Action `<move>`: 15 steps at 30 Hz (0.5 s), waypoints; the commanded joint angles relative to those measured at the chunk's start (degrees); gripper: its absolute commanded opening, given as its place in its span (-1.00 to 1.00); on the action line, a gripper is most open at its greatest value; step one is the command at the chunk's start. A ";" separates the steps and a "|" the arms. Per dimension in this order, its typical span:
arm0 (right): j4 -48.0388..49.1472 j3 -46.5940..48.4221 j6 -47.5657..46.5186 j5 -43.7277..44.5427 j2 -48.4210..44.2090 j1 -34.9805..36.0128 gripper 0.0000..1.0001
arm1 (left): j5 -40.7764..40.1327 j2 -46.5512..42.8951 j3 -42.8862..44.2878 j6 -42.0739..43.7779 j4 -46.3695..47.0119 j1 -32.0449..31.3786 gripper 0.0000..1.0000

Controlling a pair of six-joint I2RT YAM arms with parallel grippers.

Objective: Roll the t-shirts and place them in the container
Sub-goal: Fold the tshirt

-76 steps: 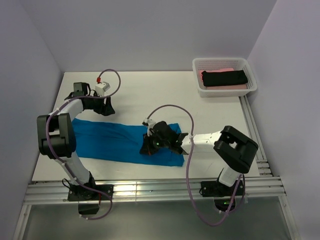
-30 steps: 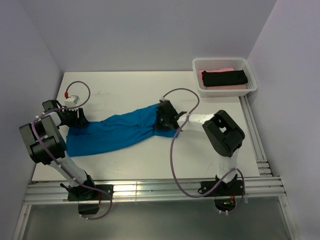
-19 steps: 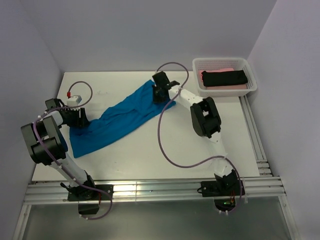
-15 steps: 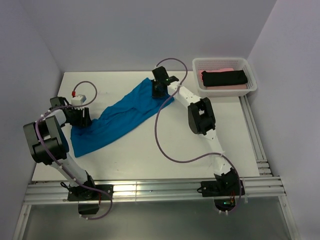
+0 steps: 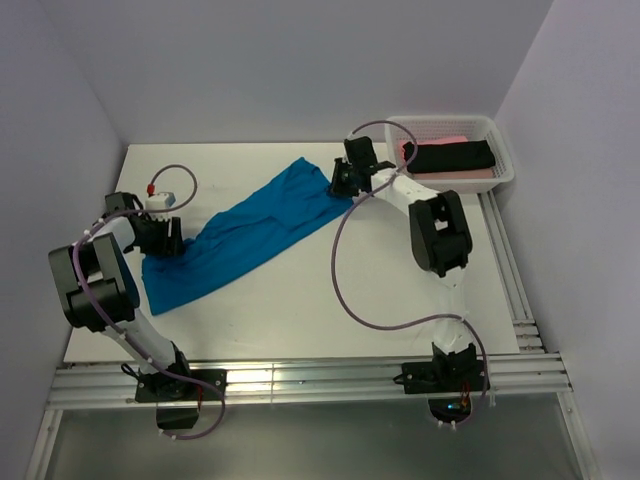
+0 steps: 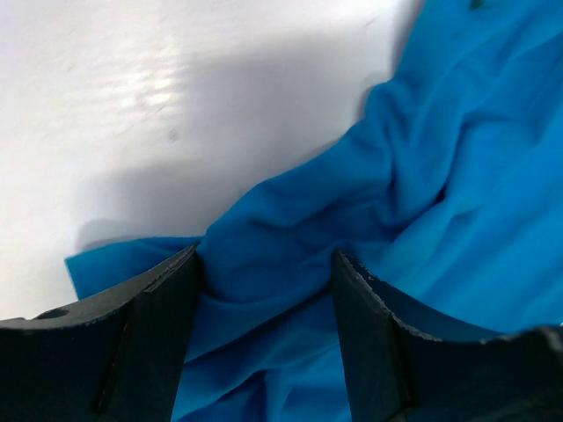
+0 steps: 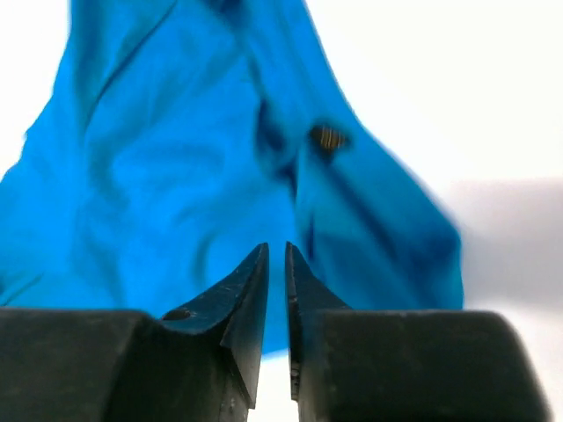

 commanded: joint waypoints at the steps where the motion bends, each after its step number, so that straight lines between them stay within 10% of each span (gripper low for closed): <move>1: 10.42 -8.01 1.84 -0.12 -12.23 0.56 -0.53 | -1.14 -1.27 -0.71 -0.79 -2.84 3.23 0.32; 9: 8.83 -20.42 9.55 4.45 -18.83 0.82 0.10 | 0.36 -2.67 -2.38 2.37 -3.54 6.66 0.33; 15: 15.59 -29.39 16.87 6.13 -19.02 0.74 0.15 | 0.36 -3.81 -1.77 2.37 -3.63 7.36 0.40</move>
